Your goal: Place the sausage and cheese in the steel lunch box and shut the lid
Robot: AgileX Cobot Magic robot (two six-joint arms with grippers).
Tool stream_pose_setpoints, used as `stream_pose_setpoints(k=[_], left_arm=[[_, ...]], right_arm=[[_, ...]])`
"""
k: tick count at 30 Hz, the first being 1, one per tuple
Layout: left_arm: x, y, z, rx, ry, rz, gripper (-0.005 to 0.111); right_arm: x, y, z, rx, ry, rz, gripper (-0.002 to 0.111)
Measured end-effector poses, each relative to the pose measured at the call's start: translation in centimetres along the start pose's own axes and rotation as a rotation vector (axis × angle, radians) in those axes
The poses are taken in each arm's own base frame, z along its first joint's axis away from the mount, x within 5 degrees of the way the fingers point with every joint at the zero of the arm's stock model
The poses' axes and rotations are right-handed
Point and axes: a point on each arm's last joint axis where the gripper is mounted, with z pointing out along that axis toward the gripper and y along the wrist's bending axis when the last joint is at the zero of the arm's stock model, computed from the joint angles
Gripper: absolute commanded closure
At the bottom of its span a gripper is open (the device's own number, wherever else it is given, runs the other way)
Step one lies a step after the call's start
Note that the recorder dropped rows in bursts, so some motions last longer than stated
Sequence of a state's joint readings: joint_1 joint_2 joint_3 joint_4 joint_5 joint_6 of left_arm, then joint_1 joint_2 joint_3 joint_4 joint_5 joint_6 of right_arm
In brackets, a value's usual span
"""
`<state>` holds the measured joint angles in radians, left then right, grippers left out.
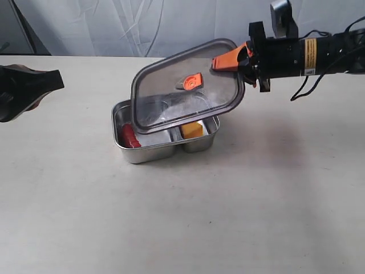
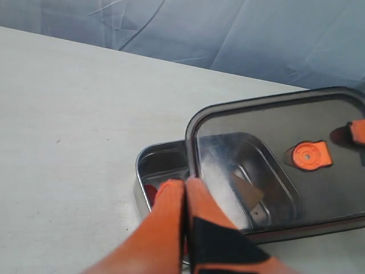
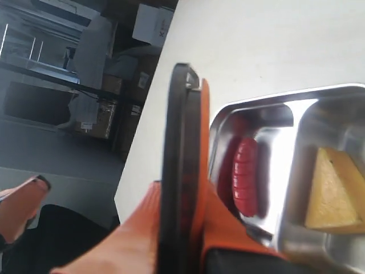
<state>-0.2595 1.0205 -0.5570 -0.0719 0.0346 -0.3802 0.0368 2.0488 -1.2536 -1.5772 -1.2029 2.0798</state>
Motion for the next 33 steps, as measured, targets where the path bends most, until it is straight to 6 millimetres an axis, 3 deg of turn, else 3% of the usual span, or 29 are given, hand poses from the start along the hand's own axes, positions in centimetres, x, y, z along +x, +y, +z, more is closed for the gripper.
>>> stream_pose_setpoints(k=[5, 9, 18, 25, 33], left_arm=[[0.0, 0.0, 0.0, 0.0, 0.0, 0.0, 0.107], [0.0, 0.0, 0.0, 0.0, 0.0, 0.0, 0.107], [0.0, 0.0, 0.0, 0.0, 0.0, 0.0, 0.107], [-0.1, -0.1, 0.0, 0.006, -0.015, 0.0, 0.107], [-1.2, -0.5, -0.1, 0.054, -0.136, 0.0, 0.107]], right_arm=[[0.6, -3.6, 1.1, 0.016, 0.039, 0.072, 0.109], [0.8, -4.4, 1.4, 0.015, 0.042, 0.093, 0.109], [1.2, -4.7, 2.1, -0.001, 0.047, 0.115, 0.109], [3.9, -2.6, 7.1, -0.086, 0.065, 0.16, 0.109], [4.3, -2.5, 7.4, -0.074, 0.095, 0.174, 0.109]])
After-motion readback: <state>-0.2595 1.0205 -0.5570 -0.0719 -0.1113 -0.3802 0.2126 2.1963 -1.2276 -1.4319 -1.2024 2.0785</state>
